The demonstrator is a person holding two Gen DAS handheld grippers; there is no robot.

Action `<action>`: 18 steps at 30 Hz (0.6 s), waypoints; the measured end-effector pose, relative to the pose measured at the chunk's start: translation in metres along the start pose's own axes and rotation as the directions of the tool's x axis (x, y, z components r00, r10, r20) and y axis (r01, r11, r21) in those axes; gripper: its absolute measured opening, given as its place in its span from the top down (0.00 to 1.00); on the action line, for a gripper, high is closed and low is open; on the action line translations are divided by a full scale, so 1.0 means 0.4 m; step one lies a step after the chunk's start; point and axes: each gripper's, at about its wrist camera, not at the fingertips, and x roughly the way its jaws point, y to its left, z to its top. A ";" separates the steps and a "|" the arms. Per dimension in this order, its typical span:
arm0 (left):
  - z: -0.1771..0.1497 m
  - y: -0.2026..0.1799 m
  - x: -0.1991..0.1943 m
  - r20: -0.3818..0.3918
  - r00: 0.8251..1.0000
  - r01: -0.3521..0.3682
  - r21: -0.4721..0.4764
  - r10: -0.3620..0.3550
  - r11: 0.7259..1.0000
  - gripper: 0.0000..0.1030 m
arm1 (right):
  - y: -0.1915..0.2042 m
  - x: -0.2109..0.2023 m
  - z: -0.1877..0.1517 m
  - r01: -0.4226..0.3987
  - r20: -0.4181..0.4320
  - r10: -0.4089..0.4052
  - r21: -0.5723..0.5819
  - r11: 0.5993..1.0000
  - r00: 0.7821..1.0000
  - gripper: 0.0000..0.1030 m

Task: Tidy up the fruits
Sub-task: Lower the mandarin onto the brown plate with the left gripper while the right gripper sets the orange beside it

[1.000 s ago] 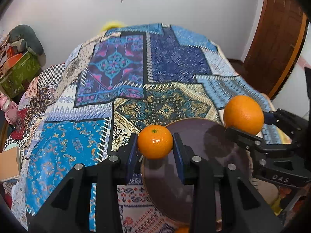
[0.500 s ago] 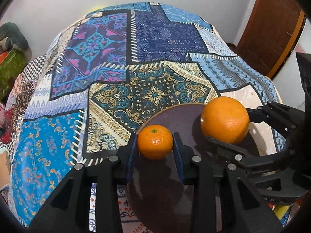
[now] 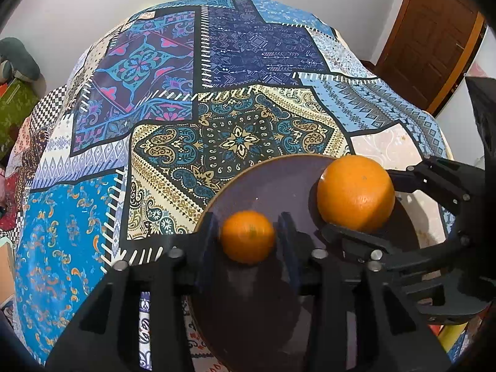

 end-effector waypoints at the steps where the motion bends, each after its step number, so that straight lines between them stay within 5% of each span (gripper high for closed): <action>1: -0.001 -0.001 -0.007 0.007 1.000 -0.001 -0.001 0.001 1.000 0.52 | 0.000 -0.004 -0.002 -0.001 0.003 0.001 -0.002 1.000 1.000 0.37; 18: -0.083 -0.018 -0.308 0.147 0.989 -0.002 -0.013 0.003 1.000 0.47 | 0.012 -0.300 -0.061 0.054 0.212 -0.060 0.032 0.998 0.976 0.26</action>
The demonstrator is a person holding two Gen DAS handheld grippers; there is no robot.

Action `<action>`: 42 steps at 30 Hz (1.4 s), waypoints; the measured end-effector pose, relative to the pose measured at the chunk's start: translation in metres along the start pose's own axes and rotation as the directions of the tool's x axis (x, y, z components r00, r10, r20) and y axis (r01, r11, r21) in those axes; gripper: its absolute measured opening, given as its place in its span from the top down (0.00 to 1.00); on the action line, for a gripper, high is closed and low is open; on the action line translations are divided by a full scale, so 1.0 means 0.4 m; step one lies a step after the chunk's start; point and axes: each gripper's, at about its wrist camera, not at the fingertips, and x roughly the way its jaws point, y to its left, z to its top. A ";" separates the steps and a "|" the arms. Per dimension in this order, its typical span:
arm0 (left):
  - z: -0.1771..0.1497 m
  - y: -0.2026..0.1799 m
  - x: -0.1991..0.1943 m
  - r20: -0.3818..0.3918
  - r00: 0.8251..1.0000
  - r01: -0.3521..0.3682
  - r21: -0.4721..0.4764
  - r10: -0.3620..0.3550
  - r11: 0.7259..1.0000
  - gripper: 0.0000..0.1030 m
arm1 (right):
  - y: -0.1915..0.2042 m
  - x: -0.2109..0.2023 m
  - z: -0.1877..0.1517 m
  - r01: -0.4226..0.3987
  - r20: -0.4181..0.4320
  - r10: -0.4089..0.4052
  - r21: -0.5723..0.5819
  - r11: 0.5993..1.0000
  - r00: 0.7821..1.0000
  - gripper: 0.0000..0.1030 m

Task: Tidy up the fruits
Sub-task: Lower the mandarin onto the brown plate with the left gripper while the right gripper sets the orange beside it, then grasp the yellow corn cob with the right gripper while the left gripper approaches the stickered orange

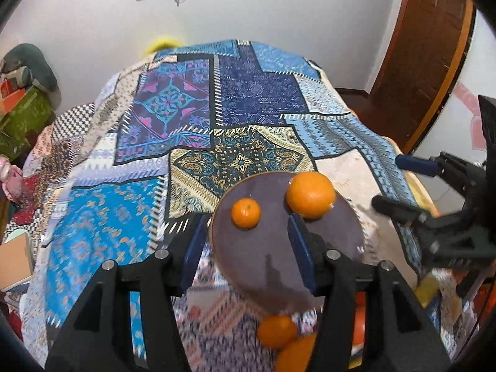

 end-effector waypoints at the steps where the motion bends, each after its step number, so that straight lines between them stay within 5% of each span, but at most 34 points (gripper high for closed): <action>1: -0.008 -0.003 -0.016 0.004 1.000 -0.001 0.004 0.001 1.000 0.47 | 0.000 -0.022 -0.007 0.003 0.012 -0.003 0.007 1.000 1.000 0.25; 12: -0.149 -0.030 -0.182 0.028 1.000 -0.002 0.003 0.002 1.000 0.35 | 0.026 -0.188 -0.156 0.097 0.061 -0.099 0.038 0.995 0.993 0.24; 19: -0.239 -0.046 -0.201 -0.008 1.000 0.000 -0.010 0.000 1.000 0.32 | 0.002 -0.221 -0.295 0.099 -0.010 -0.099 0.151 0.984 0.995 0.25; 26: -0.305 -0.074 -0.182 -0.048 0.999 0.006 -0.013 -0.007 1.000 0.32 | 0.004 -0.211 -0.401 0.037 -0.069 -0.018 0.290 0.956 0.997 0.43; 32: -0.340 -0.082 -0.172 -0.060 0.998 -0.002 -0.022 0.001 1.000 0.32 | 0.007 -0.168 -0.427 -0.044 -0.081 0.083 0.403 0.914 0.993 0.44; 42: -0.342 -0.077 -0.156 -0.053 0.998 -0.015 -0.027 0.013 1.000 0.32 | 0.013 -0.121 -0.362 -0.014 -0.054 0.039 0.401 0.916 0.998 0.26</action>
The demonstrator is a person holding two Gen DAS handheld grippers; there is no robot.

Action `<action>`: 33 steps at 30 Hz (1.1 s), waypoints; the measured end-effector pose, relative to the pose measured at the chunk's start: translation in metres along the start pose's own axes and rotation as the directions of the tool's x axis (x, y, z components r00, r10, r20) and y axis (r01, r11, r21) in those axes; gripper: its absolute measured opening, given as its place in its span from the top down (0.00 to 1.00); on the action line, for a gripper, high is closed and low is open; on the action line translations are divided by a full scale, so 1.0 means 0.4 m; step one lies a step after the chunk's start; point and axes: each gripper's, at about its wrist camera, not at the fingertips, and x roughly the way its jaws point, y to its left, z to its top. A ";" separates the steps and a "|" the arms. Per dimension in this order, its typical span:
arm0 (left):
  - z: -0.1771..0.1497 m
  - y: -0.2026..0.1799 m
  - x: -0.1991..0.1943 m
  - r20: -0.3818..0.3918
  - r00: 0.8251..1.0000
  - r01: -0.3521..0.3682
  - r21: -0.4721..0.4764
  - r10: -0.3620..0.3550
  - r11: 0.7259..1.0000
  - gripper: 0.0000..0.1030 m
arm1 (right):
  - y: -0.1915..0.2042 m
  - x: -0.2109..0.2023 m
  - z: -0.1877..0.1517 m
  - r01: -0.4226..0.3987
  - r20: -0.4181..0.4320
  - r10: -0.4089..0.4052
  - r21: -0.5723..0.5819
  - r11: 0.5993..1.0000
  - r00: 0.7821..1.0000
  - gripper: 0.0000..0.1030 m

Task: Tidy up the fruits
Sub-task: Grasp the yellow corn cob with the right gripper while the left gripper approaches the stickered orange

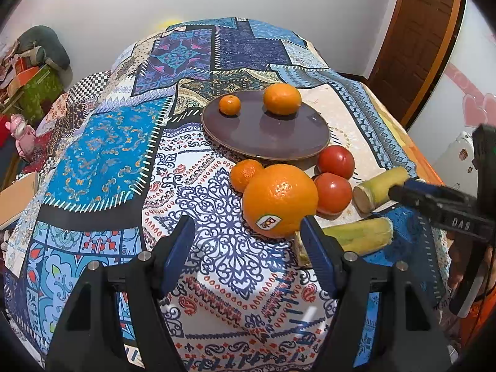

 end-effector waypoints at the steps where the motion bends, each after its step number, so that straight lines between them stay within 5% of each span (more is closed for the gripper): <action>1: 0.001 0.000 0.002 -0.001 1.000 0.003 -0.002 -0.003 1.000 0.32 | 0.005 0.005 0.010 0.003 0.006 -0.003 -0.007 1.000 1.000 0.24; 15: 0.001 0.005 0.024 -0.007 1.000 0.023 -0.012 -0.023 1.000 0.32 | 0.029 0.019 -0.005 0.123 0.004 -0.123 -0.059 0.991 0.992 0.21; 23: -0.012 0.011 0.024 -0.007 1.000 0.014 -0.010 -0.014 1.000 0.32 | -0.038 0.014 -0.015 0.037 -0.022 -0.035 0.120 0.992 0.999 0.23; 33: -0.002 0.016 0.024 0.000 1.000 0.019 -0.026 -0.019 0.999 0.32 | -0.027 0.101 0.056 0.061 -0.047 -0.055 0.126 0.990 0.997 0.23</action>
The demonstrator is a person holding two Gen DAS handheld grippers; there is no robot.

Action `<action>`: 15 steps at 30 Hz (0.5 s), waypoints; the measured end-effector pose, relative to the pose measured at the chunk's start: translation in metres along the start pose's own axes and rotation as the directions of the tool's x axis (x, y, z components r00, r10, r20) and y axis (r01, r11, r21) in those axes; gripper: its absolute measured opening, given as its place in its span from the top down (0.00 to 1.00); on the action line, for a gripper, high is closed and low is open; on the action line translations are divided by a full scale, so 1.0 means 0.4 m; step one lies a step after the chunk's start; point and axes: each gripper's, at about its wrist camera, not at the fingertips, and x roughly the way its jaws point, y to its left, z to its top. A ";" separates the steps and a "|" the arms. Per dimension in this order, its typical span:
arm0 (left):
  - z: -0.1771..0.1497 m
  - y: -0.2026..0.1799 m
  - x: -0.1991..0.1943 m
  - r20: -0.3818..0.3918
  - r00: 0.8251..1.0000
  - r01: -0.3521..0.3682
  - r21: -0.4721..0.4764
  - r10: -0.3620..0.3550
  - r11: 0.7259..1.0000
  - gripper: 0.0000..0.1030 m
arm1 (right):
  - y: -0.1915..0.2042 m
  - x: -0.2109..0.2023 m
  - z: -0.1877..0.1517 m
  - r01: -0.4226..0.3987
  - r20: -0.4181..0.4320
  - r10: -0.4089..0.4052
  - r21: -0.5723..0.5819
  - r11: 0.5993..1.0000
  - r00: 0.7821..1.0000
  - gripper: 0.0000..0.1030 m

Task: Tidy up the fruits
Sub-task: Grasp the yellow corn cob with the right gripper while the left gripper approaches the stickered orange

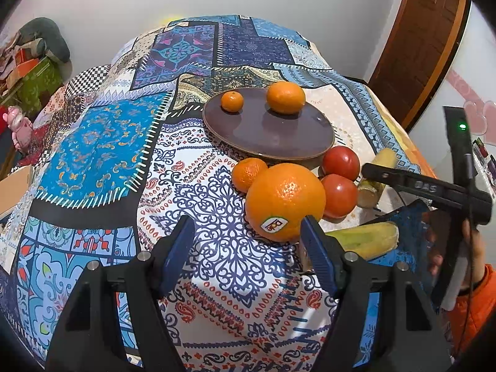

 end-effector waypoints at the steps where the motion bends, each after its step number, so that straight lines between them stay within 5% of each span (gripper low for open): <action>1: 0.003 -0.002 0.001 0.000 1.000 0.002 0.003 -0.002 1.000 0.32 | 0.006 -0.003 -0.002 0.007 0.009 -0.007 -0.021 1.000 1.000 0.24; 7: 0.019 -0.022 0.029 -0.016 1.000 0.016 0.012 -0.016 1.000 0.31 | -0.013 -0.024 -0.004 -0.048 -0.011 0.047 -0.077 0.996 0.999 0.47; 15: 0.033 -0.068 0.075 -0.040 0.999 0.035 0.039 -0.034 0.999 0.30 | -0.015 -0.071 -0.005 -0.029 -0.045 0.018 -0.252 0.967 0.999 0.69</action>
